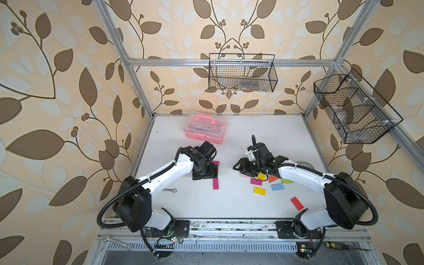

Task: Assemble the number 7 with building blocks
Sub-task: Assemble the building block at the center of the board.

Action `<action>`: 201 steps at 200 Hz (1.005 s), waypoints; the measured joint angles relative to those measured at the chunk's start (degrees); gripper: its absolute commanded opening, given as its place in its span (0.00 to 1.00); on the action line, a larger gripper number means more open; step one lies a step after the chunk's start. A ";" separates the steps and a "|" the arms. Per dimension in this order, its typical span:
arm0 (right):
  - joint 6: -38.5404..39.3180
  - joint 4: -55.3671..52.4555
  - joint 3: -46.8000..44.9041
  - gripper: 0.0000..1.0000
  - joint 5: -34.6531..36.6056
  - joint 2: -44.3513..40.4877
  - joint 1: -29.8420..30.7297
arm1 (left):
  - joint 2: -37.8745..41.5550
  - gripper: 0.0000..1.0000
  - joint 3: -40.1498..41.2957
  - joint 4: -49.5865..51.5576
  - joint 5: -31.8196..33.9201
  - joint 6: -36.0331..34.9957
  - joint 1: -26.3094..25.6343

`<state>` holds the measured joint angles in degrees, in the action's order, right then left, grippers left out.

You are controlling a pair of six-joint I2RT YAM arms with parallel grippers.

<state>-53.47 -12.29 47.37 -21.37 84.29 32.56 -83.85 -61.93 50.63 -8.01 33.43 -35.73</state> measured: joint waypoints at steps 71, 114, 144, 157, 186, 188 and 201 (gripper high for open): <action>-0.74 0.59 -5.20 0.56 0.39 -3.56 -0.31 | -8.33 0.76 -0.33 -1.81 -0.46 2.75 -3.37; -0.94 0.61 -7.02 0.56 0.59 -7.69 0.07 | -10.23 0.72 0.48 -5.20 -0.44 6.99 -5.11; -0.90 -0.31 -8.61 0.56 0.76 -11.17 0.07 | -10.40 0.68 2.34 -8.35 0.02 10.29 -5.62; -0.94 -0.48 -9.64 0.56 0.83 -12.72 0.07 | -10.43 0.66 3.15 -9.46 0.81 11.30 -5.62; -1.14 -0.83 -12.39 0.56 1.05 -15.96 0.07 | -12.28 0.62 3.52 -10.80 1.84 12.15 -5.62; -1.16 -0.92 -12.55 0.56 1.05 -16.17 0.07 | -12.48 0.62 3.52 -10.88 2.03 12.17 -5.62; -1.38 -1.05 -13.42 0.56 1.09 -17.44 0.07 | -14.14 0.61 3.41 -10.99 2.82 12.09 -5.62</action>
<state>-54.85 -13.34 33.95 -20.27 66.85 32.62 -98.00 -58.52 39.64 -5.19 45.52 -41.34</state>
